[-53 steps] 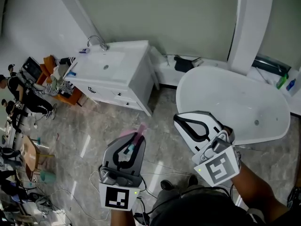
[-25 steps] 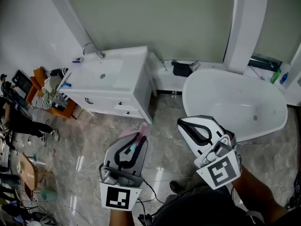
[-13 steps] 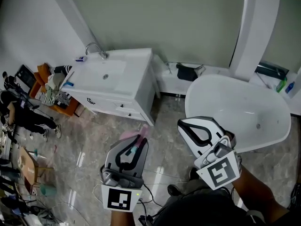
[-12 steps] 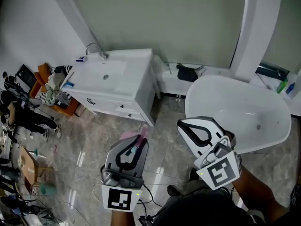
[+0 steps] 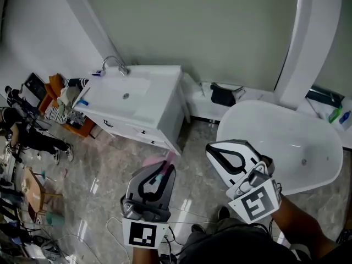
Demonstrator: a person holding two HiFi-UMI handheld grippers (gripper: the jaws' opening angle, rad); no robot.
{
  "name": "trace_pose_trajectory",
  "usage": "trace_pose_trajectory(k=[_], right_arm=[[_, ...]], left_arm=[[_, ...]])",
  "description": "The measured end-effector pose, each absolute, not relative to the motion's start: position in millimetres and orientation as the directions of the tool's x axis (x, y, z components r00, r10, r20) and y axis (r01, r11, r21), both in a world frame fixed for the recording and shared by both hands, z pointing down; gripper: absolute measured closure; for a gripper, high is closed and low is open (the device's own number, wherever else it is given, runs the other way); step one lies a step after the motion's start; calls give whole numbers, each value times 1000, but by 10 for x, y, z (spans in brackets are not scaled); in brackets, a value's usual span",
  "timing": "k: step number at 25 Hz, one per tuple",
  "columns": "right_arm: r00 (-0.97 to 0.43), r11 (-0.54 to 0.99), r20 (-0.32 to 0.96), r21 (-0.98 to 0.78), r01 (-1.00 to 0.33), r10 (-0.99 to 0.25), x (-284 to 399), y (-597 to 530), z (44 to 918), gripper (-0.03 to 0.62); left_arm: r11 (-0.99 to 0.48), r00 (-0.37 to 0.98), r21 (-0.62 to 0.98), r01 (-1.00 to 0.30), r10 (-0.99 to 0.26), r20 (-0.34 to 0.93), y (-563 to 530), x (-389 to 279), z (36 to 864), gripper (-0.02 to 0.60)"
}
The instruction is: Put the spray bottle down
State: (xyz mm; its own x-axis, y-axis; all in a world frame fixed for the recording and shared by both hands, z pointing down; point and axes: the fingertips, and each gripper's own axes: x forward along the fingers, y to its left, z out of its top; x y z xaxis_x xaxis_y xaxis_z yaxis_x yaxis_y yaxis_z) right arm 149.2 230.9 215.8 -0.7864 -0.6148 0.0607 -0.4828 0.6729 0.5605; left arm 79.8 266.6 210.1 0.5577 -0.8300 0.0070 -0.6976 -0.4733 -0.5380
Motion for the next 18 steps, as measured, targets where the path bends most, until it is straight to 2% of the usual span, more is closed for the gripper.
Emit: trace_pose_trajectory(k=[11,18], right_arm=[[-744,649,68,546,-530,-665,1346,2098,2223,585],[-693,607,66,547,-577,-718,1128,1988,2230,585]], left_arm=[[-526,601,-531,-664,-798,38,2500,600,2169,523],[-559,654,-535,-634,-756,15,2368,335,2109,523]])
